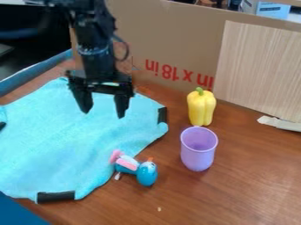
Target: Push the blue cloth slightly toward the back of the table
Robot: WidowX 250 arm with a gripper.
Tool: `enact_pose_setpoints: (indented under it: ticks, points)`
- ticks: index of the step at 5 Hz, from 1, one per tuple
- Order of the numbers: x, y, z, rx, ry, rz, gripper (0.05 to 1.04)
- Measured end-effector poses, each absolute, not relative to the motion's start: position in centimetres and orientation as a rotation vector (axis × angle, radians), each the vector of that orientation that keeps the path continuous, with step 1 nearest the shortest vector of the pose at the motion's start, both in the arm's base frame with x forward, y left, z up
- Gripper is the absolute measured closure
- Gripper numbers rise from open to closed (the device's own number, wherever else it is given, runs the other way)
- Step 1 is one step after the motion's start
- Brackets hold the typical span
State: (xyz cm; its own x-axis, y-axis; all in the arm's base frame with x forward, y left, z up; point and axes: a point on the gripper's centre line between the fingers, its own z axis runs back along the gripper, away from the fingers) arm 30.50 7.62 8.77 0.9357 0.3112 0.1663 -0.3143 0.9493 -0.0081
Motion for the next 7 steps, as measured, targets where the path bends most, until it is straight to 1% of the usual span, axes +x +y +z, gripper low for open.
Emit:
enact_pose_setpoints:
  ticks: [1,2,3,4,5,6,7]
  points:
    - [30.8,8.0,8.0,-0.009,-0.175,0.321,0.084]
    - [30.9,9.0,6.8,0.005,-0.181,0.338,0.084]
    - [30.9,9.5,6.1,-0.028,-0.199,0.363,0.084]
    - [30.7,9.6,5.4,-0.038,-0.227,0.363,0.084]
    - [30.8,10.0,4.2,-0.044,-0.213,0.383,0.084]
    - [30.8,10.0,3.5,-0.061,-0.201,0.406,0.084]
    - [31.3,10.1,3.4,-0.063,-0.209,0.417,0.084]
